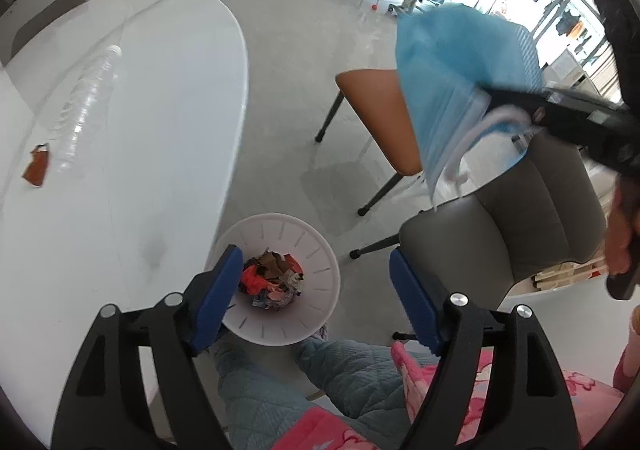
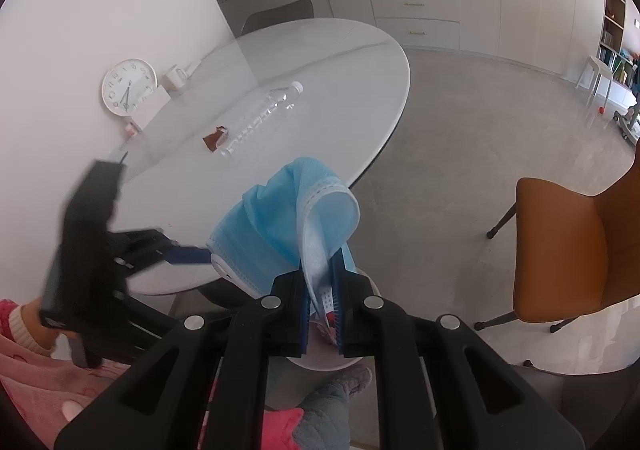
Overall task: Collect trash
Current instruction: 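Carry red cloth and blue mask over the wastebasket and open both tools, then move both tools back over the table toward the brown wrapper and bottle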
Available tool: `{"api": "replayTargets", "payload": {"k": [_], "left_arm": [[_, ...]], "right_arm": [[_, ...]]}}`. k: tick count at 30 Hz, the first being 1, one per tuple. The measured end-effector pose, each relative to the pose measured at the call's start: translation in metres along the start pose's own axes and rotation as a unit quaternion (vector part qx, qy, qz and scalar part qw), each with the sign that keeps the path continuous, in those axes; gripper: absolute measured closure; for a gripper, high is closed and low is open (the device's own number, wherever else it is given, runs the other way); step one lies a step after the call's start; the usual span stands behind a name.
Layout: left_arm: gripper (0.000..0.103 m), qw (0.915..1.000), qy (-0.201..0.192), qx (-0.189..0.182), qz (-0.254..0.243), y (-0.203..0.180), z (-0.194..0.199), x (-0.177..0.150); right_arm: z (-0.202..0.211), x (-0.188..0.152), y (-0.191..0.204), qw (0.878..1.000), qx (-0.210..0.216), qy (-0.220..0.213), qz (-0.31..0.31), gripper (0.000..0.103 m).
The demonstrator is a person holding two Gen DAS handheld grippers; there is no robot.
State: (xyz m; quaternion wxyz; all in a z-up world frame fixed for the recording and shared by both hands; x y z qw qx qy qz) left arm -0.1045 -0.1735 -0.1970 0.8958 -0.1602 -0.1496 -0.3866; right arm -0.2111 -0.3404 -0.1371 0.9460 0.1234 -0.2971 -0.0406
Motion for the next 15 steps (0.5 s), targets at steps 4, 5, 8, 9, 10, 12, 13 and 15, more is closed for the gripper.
{"api": "replayTargets", "payload": {"k": [4,5,8,9,10,12,13,15], "left_arm": [[0.016,0.9988,-0.033,0.03,0.02,0.027,0.034,-0.003],[0.015,0.9983,-0.038,0.037,0.025,0.033,0.041,-0.003],[0.013,0.9947,-0.049,0.071,0.057,0.067,0.063,-0.009],[0.013,0.9933,-0.051,0.08,0.066,0.077,0.069,-0.012],[0.013,0.9916,-0.052,0.09,0.076,0.088,0.074,-0.015],[0.013,0.9883,-0.052,0.108,0.094,0.106,0.079,-0.02],[0.013,0.9869,-0.051,0.114,0.102,0.113,0.081,-0.022],[0.013,0.9839,-0.047,0.12,0.124,0.13,0.083,-0.026]], "right_arm": [[-0.025,-0.012,0.003,1.0,0.002,0.027,-0.002,0.091],[-0.033,-0.017,0.006,0.999,0.006,0.035,0.001,0.091],[-0.067,-0.035,0.019,0.997,0.009,0.068,0.017,0.091],[-0.082,-0.043,0.024,0.997,0.012,0.08,0.018,0.091],[-0.09,-0.047,0.026,0.996,0.013,0.087,0.018,0.091],[-0.112,-0.056,0.03,0.994,0.006,0.105,0.022,0.085],[-0.125,-0.06,0.032,0.993,0.002,0.113,0.023,0.081],[-0.145,-0.067,0.033,0.991,0.0,0.128,0.022,0.051]]}}
Point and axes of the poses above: each gripper's, at about its wrist camera, not at the fingertips, and z roughly against the way its jaws point, y to its left, x to its top, the point moved 2 cm from there along -z, roughly the way its jaws point, and after that the axes turned 3 degrees about x, right-handed, at the moved point
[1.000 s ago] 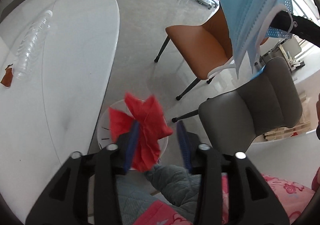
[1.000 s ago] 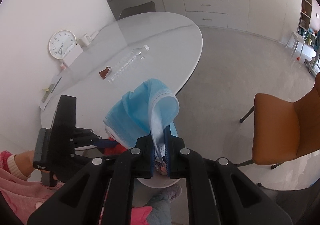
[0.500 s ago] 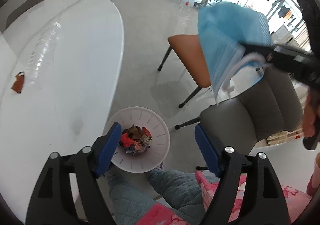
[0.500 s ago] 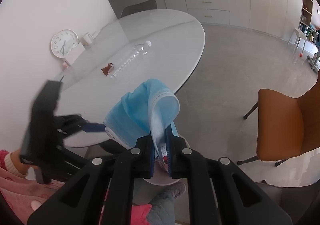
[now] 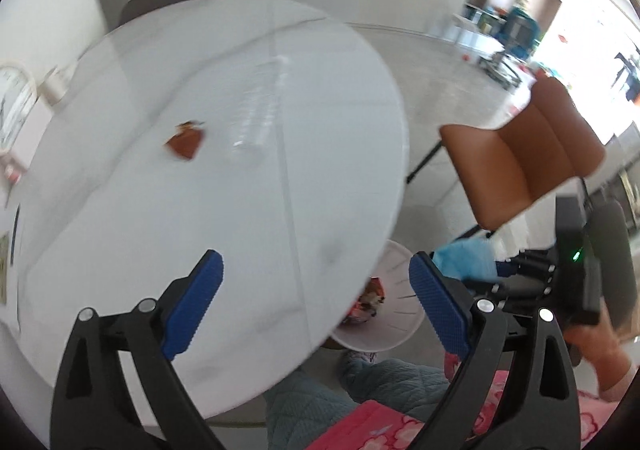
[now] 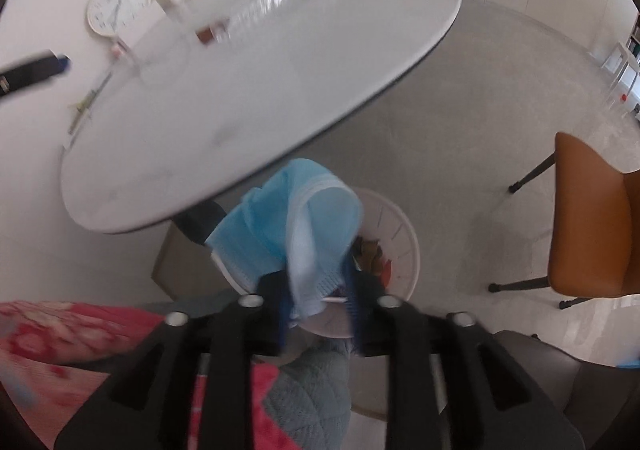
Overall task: Collect trash
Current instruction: 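Move both tools back over the table toward the brown wrapper and bottle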
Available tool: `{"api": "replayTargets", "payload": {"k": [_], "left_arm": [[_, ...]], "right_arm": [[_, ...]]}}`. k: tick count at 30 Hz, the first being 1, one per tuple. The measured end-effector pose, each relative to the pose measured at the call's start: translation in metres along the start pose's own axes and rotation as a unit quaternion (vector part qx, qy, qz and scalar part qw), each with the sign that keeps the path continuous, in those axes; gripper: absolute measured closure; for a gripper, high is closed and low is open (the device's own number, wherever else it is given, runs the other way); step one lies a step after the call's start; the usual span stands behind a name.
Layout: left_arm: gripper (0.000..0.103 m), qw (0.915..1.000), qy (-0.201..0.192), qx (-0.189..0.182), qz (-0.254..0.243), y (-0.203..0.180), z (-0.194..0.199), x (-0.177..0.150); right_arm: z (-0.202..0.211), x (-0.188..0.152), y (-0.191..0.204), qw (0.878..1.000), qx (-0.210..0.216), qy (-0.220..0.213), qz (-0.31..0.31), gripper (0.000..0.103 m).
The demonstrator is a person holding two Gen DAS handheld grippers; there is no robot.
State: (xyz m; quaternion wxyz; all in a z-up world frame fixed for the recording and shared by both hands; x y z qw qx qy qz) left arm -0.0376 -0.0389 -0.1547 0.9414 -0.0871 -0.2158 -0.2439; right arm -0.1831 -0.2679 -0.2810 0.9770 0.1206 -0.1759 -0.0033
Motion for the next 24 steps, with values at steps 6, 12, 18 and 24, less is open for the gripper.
{"api": "replayTargets", "payload": {"k": [6,12,18,24], "left_arm": [[0.013,0.9994,0.008,0.008,0.034,0.027,-0.005,-0.002],[0.013,0.9988,0.001,0.021,0.044,0.046,-0.002,0.003],[0.012,0.9975,-0.005,0.024,0.066,0.07,-0.003,0.015],[0.012,0.9968,-0.003,0.029,0.074,0.097,-0.013,0.029]], "right_arm": [[-0.02,0.004,-0.003,1.0,0.01,0.006,-0.025,0.02],[0.023,0.03,-0.013,0.997,-0.011,-0.05,-0.058,0.002],[0.075,0.068,-0.017,0.99,-0.037,-0.105,-0.081,0.002],[0.091,0.101,0.0,0.987,-0.053,-0.129,-0.085,0.002]]}}
Point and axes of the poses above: each gripper's, at about its wrist camera, not at the fingertips, and z roughly against the way its jaws point, y to its left, x to its top, the point moved 2 cm from there along -z, roughly the way its jaws point, and after that the axes turned 3 degrees about x, right-handed, at the moved point
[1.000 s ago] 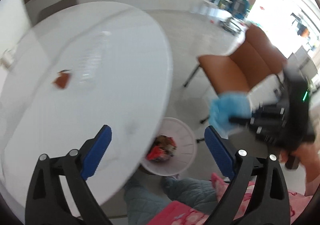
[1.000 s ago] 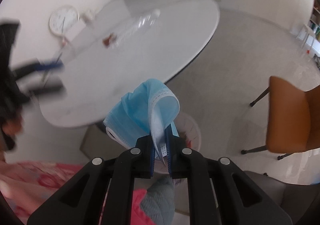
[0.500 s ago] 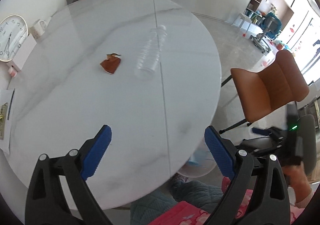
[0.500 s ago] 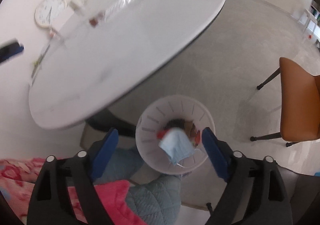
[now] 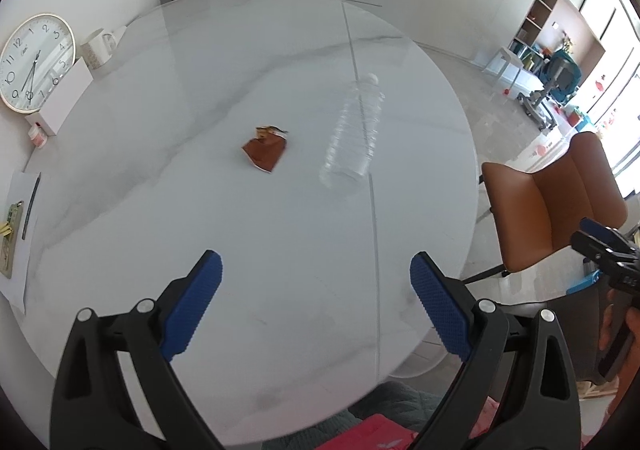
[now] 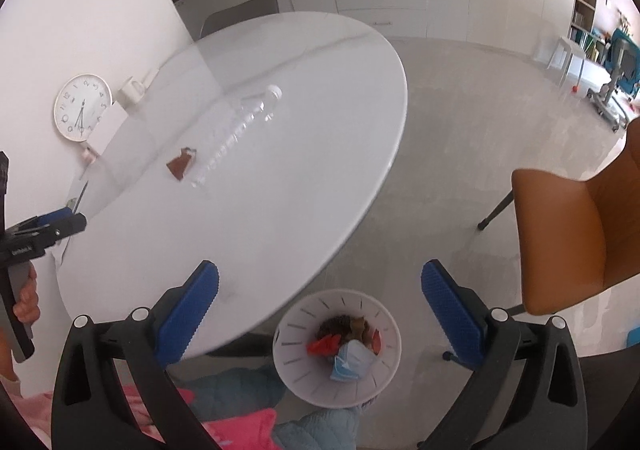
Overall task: Collect trash
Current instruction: 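Move both tools back over the table toward the brown wrapper and bottle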
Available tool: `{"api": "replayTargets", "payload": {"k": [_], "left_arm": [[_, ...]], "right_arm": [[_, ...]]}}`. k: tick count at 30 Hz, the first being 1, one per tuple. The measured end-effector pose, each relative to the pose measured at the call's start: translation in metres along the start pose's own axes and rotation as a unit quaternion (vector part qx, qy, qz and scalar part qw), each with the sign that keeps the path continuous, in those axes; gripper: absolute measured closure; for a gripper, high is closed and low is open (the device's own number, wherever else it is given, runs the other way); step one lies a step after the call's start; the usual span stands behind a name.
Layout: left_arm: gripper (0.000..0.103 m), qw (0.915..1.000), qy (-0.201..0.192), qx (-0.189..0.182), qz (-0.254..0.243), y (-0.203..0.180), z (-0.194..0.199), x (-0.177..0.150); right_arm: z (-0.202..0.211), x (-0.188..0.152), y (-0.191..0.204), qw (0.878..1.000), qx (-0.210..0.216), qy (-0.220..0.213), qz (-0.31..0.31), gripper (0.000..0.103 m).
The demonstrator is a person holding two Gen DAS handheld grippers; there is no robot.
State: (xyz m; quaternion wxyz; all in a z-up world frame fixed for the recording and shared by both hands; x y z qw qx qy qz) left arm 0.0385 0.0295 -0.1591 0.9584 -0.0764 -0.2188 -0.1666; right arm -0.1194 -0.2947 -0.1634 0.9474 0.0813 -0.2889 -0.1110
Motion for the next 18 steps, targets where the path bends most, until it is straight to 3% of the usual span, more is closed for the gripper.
{"api": "replayTargets", "payload": {"k": [9,18], "left_arm": [[0.012,0.9993,-0.013,0.008,-0.033,0.024,-0.041,0.043],[0.012,0.9957,-0.006,-0.035,-0.085,0.035,-0.103,0.081]], "right_arm": [[-0.029,0.041,0.056,1.0,-0.005,-0.017,-0.009,0.002],[-0.078,0.08,0.097,0.998,-0.038,-0.021,-0.046,0.002]]}}
Point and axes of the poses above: each gripper's, at about its wrist camera, not at the fingertips, and z roughly against the way its jaws point, y to its left, x to its top, the point moved 2 cm from there along -z, roughly the way its jaws point, and after that the axes turned 3 degrees about x, right-handed, at the moved point
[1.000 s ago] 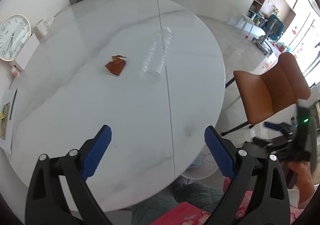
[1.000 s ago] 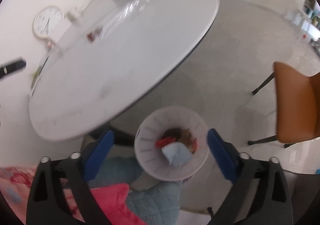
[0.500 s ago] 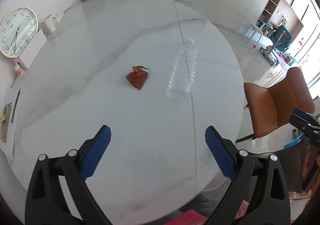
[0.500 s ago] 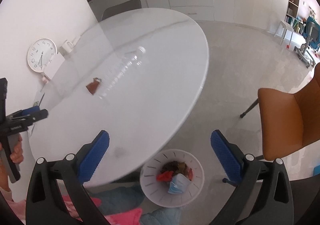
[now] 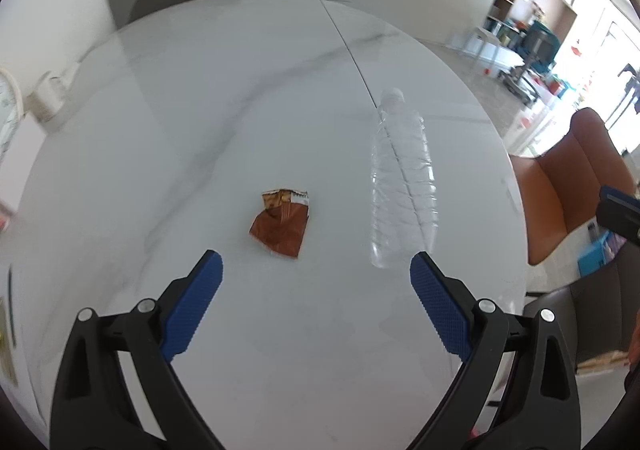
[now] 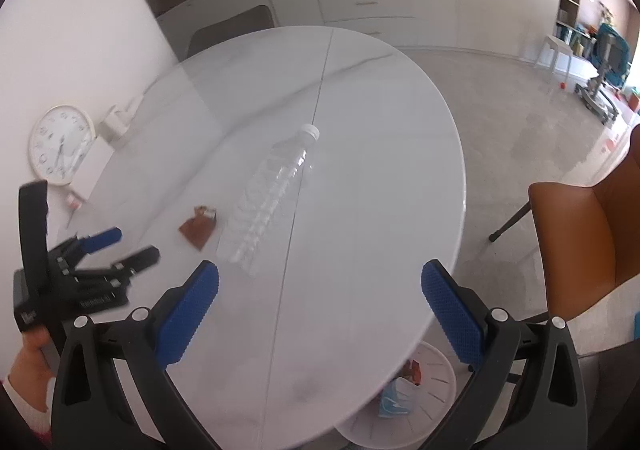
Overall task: Collect trash
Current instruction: 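Move both tools back over the table toward the brown wrapper and bottle, then grasp the brown wrapper with the left tool while the right tool grasps the plastic bottle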
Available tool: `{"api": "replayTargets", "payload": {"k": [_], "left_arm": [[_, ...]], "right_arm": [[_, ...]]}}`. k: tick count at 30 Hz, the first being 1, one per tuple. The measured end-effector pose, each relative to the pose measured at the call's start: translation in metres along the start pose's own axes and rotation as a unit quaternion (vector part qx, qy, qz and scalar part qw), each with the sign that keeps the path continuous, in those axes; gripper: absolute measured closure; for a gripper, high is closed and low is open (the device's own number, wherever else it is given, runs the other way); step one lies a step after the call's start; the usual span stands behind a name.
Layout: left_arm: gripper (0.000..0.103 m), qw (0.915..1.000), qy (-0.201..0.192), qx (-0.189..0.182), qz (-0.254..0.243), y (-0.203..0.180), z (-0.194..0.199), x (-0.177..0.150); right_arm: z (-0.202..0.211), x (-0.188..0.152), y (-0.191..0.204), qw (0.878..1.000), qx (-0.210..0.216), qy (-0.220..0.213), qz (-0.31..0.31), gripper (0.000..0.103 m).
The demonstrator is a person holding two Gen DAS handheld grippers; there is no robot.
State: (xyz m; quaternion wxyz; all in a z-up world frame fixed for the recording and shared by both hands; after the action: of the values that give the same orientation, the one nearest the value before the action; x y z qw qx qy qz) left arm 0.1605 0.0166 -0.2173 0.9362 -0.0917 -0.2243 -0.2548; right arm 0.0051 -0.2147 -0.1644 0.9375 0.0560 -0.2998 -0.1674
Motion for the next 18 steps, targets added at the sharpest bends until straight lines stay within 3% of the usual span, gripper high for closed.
{"api": "replayTargets", "payload": {"k": [5,15,18], "left_arm": [[0.019,0.9991,0.024,-0.028,-0.022,0.014,-0.041,0.012],[0.033,0.9961,0.068,-0.05,-0.028,0.03,-0.103,0.024],[0.043,0.9947,0.08,-0.044,-0.047,0.026,-0.113,0.021]], "right_arm": [[-0.035,0.013,0.022,0.999,-0.026,0.007,-0.017,0.002],[-0.094,0.029,0.044,0.995,-0.071,0.017,-0.064,0.002],[-0.107,0.033,0.046,0.994,-0.079,0.025,-0.077,0.002]]}}
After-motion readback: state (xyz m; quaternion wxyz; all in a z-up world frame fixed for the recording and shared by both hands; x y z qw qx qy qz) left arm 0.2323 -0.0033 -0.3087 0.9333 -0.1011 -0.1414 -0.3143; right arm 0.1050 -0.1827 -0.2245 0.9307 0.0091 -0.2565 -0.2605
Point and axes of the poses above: each gripper's, at about its wrist camera, not at the fingertips, and z roughly against the way its jaws point, y to its left, x to its top, the point moved 2 cm from there along -z, roughly the way its jaws point, and after that the axes turned 3 degrees about x, right-handed, at the moved point
